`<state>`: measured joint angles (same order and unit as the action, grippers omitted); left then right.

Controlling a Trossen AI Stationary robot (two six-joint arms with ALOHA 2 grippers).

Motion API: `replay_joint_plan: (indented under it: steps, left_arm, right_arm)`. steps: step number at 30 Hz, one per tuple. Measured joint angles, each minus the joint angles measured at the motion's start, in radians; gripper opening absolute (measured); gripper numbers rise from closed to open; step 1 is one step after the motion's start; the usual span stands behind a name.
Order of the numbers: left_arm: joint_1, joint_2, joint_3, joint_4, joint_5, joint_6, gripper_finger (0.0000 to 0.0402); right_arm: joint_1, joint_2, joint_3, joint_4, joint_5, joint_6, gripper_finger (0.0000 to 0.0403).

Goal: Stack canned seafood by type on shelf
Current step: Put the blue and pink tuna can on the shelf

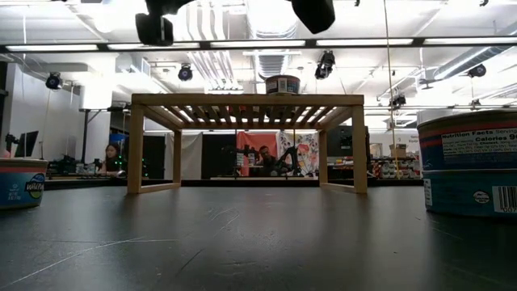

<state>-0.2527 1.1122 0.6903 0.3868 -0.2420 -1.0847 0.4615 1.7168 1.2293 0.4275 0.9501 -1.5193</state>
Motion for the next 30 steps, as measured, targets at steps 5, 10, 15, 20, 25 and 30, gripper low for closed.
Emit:
replay_joint_plan:
  steps: [5, 10, 15, 20, 25, 30]
  left_arm:
    - [0.001, 0.017, 0.0, 0.03, -0.012, 0.003, 0.0162]
    - [0.001, 0.058, 0.0, 0.106, -0.014, 0.003, 0.0162]
    - [0.002, 0.085, 0.0, 0.134, -0.01, 0.002, 0.0162]
    - [0.001, 0.091, 0.001, 0.138, -0.002, 0.019, 0.0181]
    - [0.001, 0.091, 0.002, 0.141, -0.002, 0.111, 0.0303]
    - [0.0, 0.089, 0.002, 0.139, 0.005, 0.21, 0.0371]
  right_arm:
    - [-0.011, 0.0, 0.002, 0.009, -0.01, -0.032, 0.0258]
    - [-0.024, -0.001, 0.002, 0.024, -0.031, -0.063, 0.0253]
    - [-0.027, -0.002, 0.002, 0.022, -0.041, -0.095, 0.0236]
    - [-0.027, -0.002, 0.002, 0.024, -0.063, -0.112, 0.0215]
    - [-0.03, -0.001, 0.002, 0.027, -0.069, -0.092, 0.0195]
    - [-0.032, -0.004, 0.002, 0.028, -0.064, -0.049, 0.0187]
